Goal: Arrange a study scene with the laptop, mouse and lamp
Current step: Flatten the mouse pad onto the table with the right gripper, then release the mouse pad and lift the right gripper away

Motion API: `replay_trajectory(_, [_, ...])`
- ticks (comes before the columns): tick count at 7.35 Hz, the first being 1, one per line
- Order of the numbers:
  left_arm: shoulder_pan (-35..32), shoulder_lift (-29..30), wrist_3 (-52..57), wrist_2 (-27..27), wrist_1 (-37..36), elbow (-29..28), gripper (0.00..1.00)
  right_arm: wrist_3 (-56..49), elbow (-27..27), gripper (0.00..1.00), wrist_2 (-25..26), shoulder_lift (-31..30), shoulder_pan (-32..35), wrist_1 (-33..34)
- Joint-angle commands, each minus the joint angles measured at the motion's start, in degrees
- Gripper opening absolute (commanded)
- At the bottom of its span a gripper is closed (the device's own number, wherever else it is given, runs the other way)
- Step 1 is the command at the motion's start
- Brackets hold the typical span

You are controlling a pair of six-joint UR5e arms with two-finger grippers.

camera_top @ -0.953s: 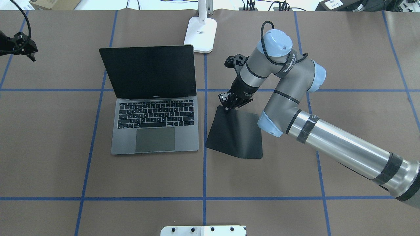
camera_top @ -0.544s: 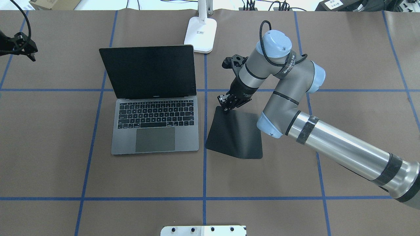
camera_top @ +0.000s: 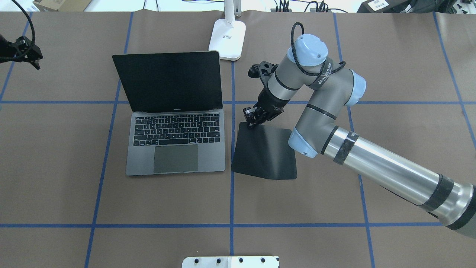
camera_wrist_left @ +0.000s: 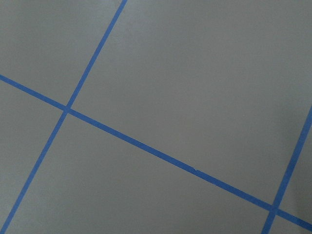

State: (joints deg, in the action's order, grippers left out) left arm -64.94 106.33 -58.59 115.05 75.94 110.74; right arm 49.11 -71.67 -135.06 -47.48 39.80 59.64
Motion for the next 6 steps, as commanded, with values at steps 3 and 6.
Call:
replay_trajectory(3, [0.0,0.1,0.0,0.0,0.0,-0.3,1.0,0.5,-0.1,1.0,0.1,1.2,2.3,0.1])
replay_trajectory(6, [0.0,-0.3,1.1,0.0,1.3,-0.2,1.0,1.0,0.0,1.0,0.1,2.1,6.6,0.5])
